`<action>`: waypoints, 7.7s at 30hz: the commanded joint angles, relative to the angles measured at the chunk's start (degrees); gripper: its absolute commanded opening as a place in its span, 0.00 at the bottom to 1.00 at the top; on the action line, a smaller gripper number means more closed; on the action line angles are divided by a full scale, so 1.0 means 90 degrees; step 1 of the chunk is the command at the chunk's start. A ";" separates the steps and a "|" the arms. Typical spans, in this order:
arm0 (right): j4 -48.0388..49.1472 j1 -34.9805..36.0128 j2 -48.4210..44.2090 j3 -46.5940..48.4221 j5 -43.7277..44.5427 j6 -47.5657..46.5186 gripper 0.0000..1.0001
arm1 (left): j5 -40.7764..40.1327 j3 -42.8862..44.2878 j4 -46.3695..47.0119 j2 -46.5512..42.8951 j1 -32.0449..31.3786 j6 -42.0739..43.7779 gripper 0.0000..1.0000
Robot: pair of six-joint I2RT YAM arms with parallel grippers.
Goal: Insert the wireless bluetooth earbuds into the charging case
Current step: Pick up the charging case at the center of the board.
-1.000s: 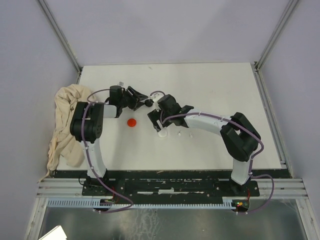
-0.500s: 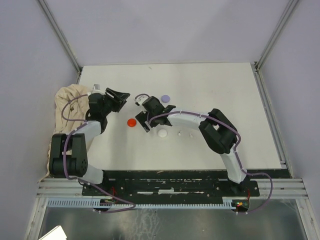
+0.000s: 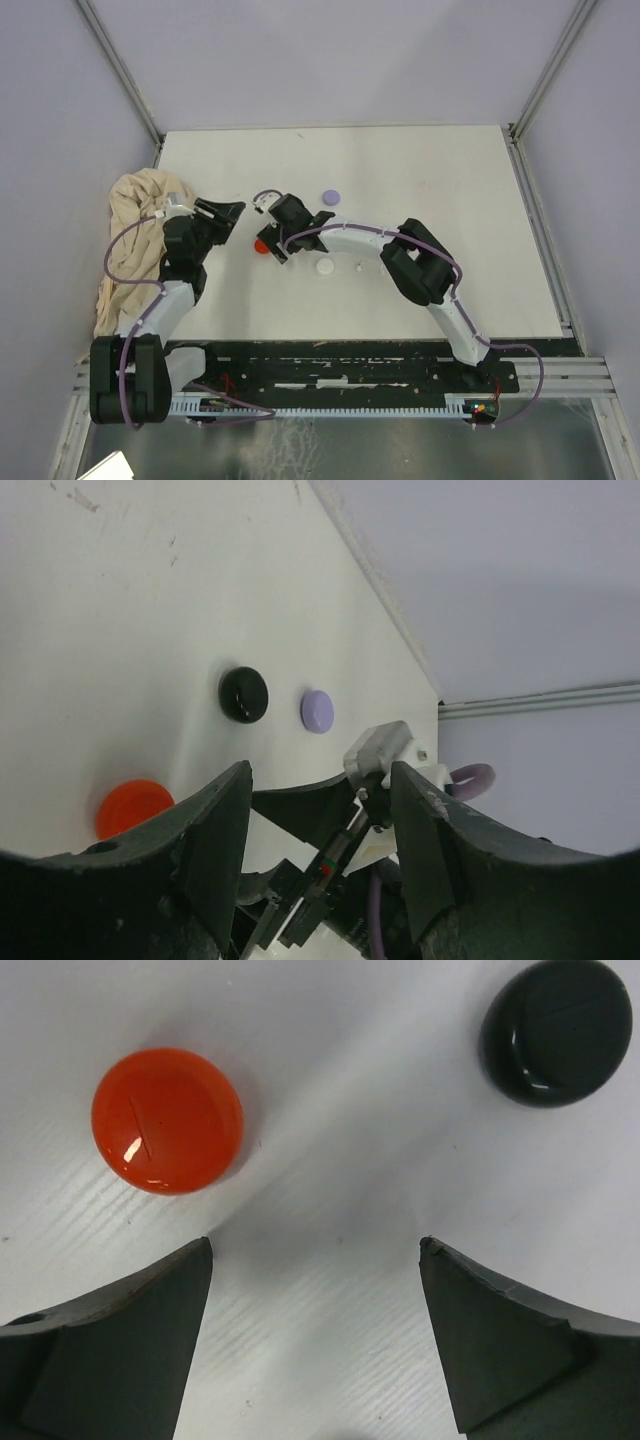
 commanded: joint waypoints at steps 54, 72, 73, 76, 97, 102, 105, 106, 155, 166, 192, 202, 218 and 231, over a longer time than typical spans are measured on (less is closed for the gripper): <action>-0.0443 -0.0158 0.1720 0.3241 -0.0562 -0.0292 0.95 | 0.0084 -0.0366 -0.1138 -0.1405 0.1208 0.0224 0.66; -0.0255 -0.0293 0.1014 0.2503 -0.1090 -0.0340 0.95 | 0.0177 -0.0311 -0.1222 -0.1452 0.1282 0.0257 0.66; -0.0233 -0.0293 0.0983 0.2418 -0.1094 -0.0312 0.95 | 0.0195 -0.0307 -0.1217 -0.1461 0.1281 0.0261 0.66; -0.0165 -0.0293 0.0950 0.2230 -0.1109 -0.0264 0.94 | 0.0254 -0.0297 -0.1216 -0.1464 0.1290 0.0257 0.66; -0.0200 -0.0293 0.1133 0.2249 -0.1177 -0.0236 0.50 | 0.0437 -0.0288 -0.1141 -0.1334 0.1328 0.0284 0.66; 0.0702 -0.0316 0.0422 0.1237 -0.1053 -0.0310 0.24 | 0.1068 -0.0001 -0.1010 -0.0896 0.1330 0.0489 0.67; 0.1866 -0.0422 -0.0600 -0.0197 -0.1192 -0.0275 0.22 | 0.2025 0.0237 -0.0661 -0.0201 0.1330 0.0548 0.67; 0.2272 -0.0477 -0.0950 -0.0802 -0.1284 -0.0239 0.21 | 0.2350 0.0273 -0.0460 0.0016 0.1323 0.0494 0.67; 0.1956 -0.0995 -0.3927 -0.3661 -0.3218 -0.1571 0.13 | 0.3863 0.0923 0.2364 0.2637 -0.1446 -0.0244 0.55; 0.1971 -0.1013 -0.3896 -0.3650 -0.3181 -0.1576 0.13 | 0.3893 0.0949 0.2446 0.2696 -0.1561 -0.0259 0.41; 0.1949 -0.1076 -0.3829 -0.3567 -0.3113 -0.1518 0.20 | 0.4043 0.0944 0.2934 0.2864 -0.1639 -0.0508 0.03; 0.1904 -0.1121 -0.3814 -0.3517 -0.3161 -0.1517 0.17 | 0.4158 0.0993 0.3039 0.2935 -0.1639 -0.0562 0.16; 0.1874 -0.1142 -0.3763 -0.3480 -0.3275 -0.1499 0.17 | 0.4201 0.0993 0.3100 0.2924 -0.1645 -0.0578 0.33; 0.1860 -0.1140 -0.3702 -0.3423 -0.3307 -0.1478 0.17 | 0.4229 0.0989 0.3156 0.2924 -0.1658 -0.0606 0.36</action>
